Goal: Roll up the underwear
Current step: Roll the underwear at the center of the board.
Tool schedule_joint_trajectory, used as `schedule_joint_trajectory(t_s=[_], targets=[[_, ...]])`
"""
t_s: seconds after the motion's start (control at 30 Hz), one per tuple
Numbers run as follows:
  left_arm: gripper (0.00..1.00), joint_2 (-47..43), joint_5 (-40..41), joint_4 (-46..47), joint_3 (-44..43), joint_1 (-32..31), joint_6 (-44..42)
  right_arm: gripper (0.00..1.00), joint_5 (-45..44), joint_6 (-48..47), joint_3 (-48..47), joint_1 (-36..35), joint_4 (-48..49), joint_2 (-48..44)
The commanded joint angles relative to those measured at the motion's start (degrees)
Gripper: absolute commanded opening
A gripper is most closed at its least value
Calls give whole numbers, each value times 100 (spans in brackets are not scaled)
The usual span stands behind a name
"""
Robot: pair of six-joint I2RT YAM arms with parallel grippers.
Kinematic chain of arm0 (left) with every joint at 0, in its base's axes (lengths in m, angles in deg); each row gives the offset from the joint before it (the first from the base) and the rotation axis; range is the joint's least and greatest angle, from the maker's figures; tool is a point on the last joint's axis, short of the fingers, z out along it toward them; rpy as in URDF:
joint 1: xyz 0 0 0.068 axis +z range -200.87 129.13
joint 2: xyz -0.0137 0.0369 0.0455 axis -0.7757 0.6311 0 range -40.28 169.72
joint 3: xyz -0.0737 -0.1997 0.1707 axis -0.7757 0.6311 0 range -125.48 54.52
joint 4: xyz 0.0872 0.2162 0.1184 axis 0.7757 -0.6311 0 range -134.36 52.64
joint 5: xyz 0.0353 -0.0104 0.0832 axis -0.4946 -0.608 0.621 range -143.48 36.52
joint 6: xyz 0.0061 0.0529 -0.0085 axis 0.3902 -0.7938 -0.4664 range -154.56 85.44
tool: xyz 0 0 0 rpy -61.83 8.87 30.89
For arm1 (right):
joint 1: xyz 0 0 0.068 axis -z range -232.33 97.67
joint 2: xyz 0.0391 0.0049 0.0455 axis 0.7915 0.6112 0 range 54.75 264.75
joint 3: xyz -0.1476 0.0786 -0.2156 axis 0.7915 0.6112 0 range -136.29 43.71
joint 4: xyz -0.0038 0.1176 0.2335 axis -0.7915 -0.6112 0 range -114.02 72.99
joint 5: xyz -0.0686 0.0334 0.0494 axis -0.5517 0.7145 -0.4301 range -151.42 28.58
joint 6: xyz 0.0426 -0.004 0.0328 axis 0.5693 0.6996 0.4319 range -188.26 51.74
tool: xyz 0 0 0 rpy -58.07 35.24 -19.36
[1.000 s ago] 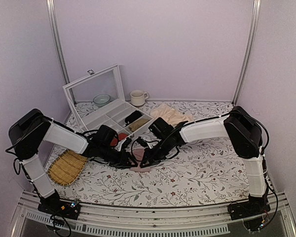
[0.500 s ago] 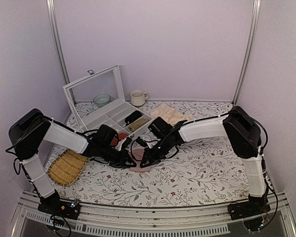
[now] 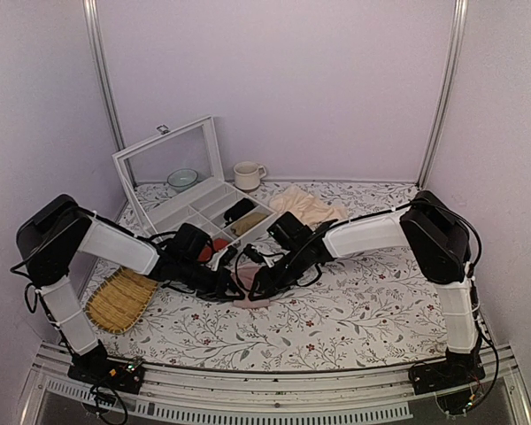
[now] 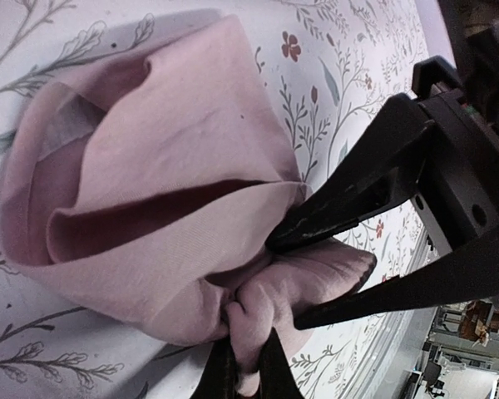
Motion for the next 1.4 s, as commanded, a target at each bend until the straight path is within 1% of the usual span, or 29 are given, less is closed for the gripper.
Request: schedule_joint_trajectory(t_s=[0.0, 0.13, 0.27, 0.43, 0.53, 0.6, 0.7, 0.83, 1.1, 1.37], targets=[[0, 206, -194, -378, -136, -101, -305, 35, -1039, -355, 486, -51, 216, -815], [0, 238, -271, -602, -235, -67, -523, 36, -1486, -649, 1006, -116, 747, -1421], [0, 305, -345, -771, -329, -24, -697, 37, -2141, -995, 1686, -397, 1331, -2003], [0, 385, -445, -894, -391, -1, -859, 38, -2646, -1295, 2286, -709, 1834, -2332], [0, 429, -487, -987, -393, 30, -977, 40, -2721, -1433, 2524, -839, 2082, -2488], [0, 452, -504, -1047, -409, 59, -1046, 41, -2758, -1505, 2578, -939, 2139, -2485], [0, 485, -512, -1159, -468, 91, -1132, 42, -3077, -1832, 2583, -1131, 2232, -2398], [0, 488, -515, -1266, -547, 102, -1201, 43, -3146, -1986, 2536, -1201, 2368, -2348], [0, 521, -496, -1377, -647, 128, -1229, 43, -2917, -2153, 2474, -1234, 2366, -2016], [0, 567, -561, -1417, -661, 141, -1276, 43, -2925, -2217, 2432, -1264, 2399, -1620]])
